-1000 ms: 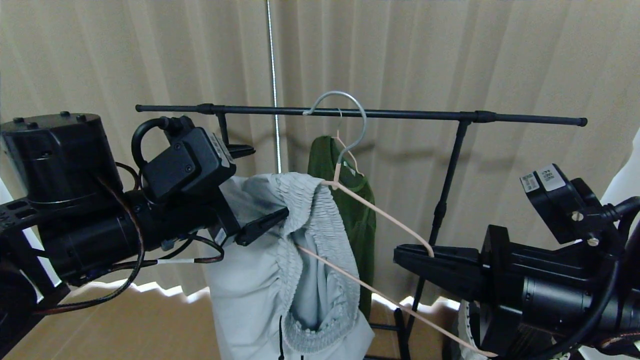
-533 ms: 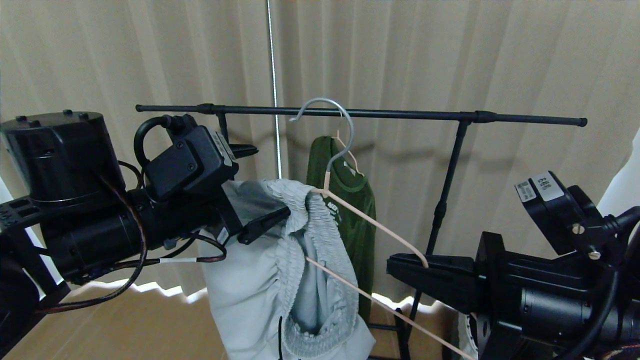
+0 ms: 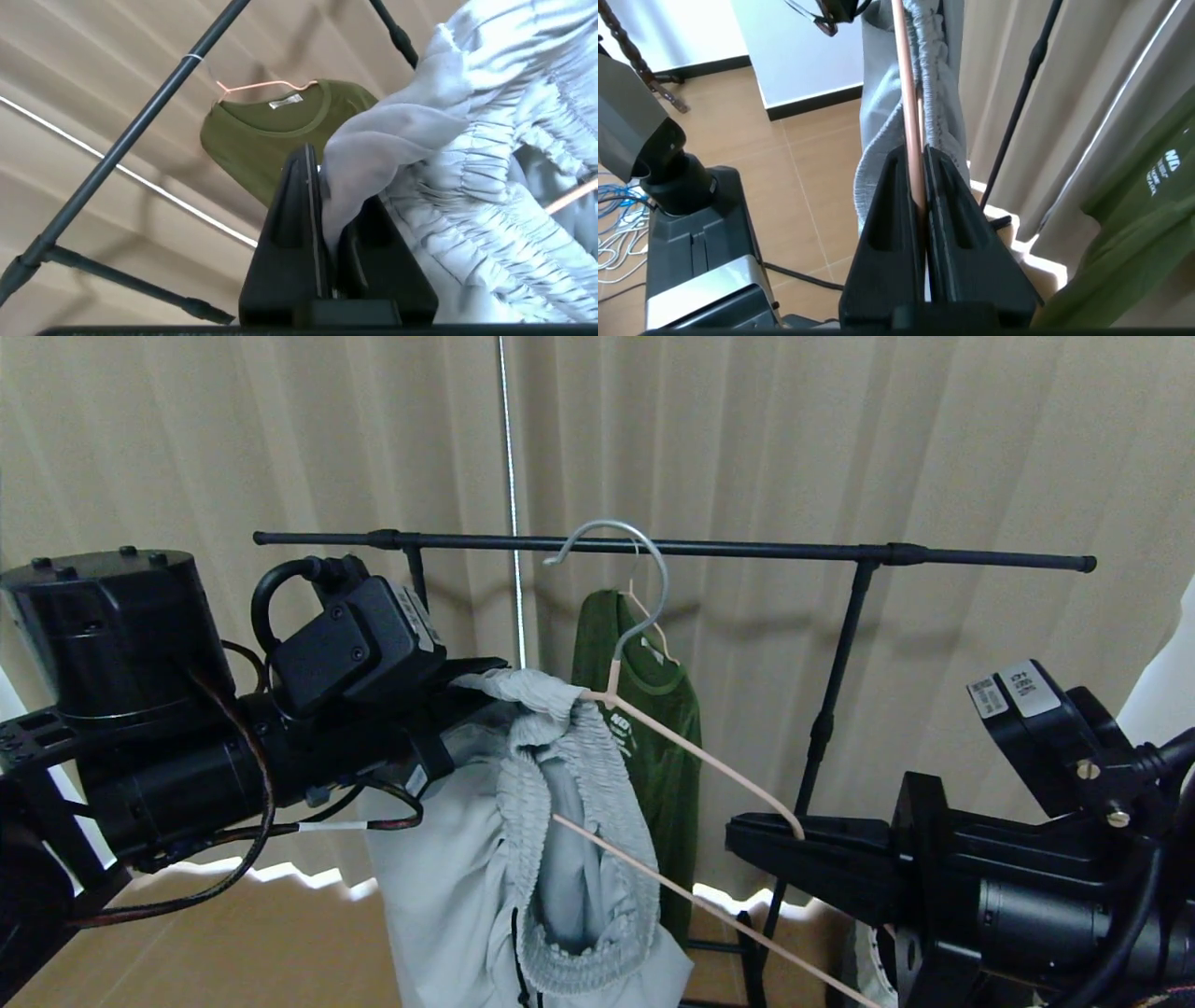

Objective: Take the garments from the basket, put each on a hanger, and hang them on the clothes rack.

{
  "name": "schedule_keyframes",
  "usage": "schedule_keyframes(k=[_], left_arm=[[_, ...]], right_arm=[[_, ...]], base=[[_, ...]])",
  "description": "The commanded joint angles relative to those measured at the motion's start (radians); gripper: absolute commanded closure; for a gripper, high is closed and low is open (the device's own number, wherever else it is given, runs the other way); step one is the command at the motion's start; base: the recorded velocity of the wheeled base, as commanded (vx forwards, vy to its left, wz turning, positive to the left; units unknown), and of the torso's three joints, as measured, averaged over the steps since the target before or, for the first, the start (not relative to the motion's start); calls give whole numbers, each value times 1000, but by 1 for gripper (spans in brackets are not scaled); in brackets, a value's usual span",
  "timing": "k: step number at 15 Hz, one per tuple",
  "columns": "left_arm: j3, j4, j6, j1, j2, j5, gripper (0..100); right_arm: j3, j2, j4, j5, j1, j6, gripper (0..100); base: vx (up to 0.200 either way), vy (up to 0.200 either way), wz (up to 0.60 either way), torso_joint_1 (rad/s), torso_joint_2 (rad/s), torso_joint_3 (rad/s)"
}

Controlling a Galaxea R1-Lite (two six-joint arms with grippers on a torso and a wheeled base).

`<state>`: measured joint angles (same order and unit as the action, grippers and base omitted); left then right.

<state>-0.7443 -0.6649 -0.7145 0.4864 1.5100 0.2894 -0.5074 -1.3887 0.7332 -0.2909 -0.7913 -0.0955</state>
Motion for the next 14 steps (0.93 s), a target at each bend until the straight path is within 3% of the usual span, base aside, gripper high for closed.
schedule_keyframes(k=[1, 3, 4, 7, 11, 12, 13, 14], left_arm=[[23, -53, 3, -2, 3, -1, 100], [49, -104, 3, -5, 7, -7, 100], [54, -104, 4, -5, 6, -9, 100], [55, -104, 6, -15, 7, -61, 100], [49, -104, 53, -40, 10, -332, 100], [43, -102, 73, -40, 13, -423, 100], [39, -102, 84, -40, 15, -457, 100], [19, -102, 132, -38, 38, -570, 100]], right_arm=[[4, 2, -1, 2, 0, 2, 100], [10, 5, -5, 4, 1, 8, 100], [10, 4, -5, 4, 1, 23, 0], [12, 2, -3, 18, 24, 46, 0], [95, 54, -1, 116, 195, 142, 0], [118, 82, -1, 128, 221, 142, 0], [127, 93, -1, 134, 227, 142, 0], [159, 131, -6, 156, 241, 137, 0]], base=[[0, 0, 0, 0, 0, 0], [0, 0, 0, 0, 0, 0], [0, 0, 0, 0, 0, 0], [0, 0, 0, 0, 0, 0], [0, 0, 0, 0, 0, 0], [0, 0, 0, 0, 0, 0], [0, 0, 0, 0, 0, 0], [0, 0, 0, 0, 0, 0]])
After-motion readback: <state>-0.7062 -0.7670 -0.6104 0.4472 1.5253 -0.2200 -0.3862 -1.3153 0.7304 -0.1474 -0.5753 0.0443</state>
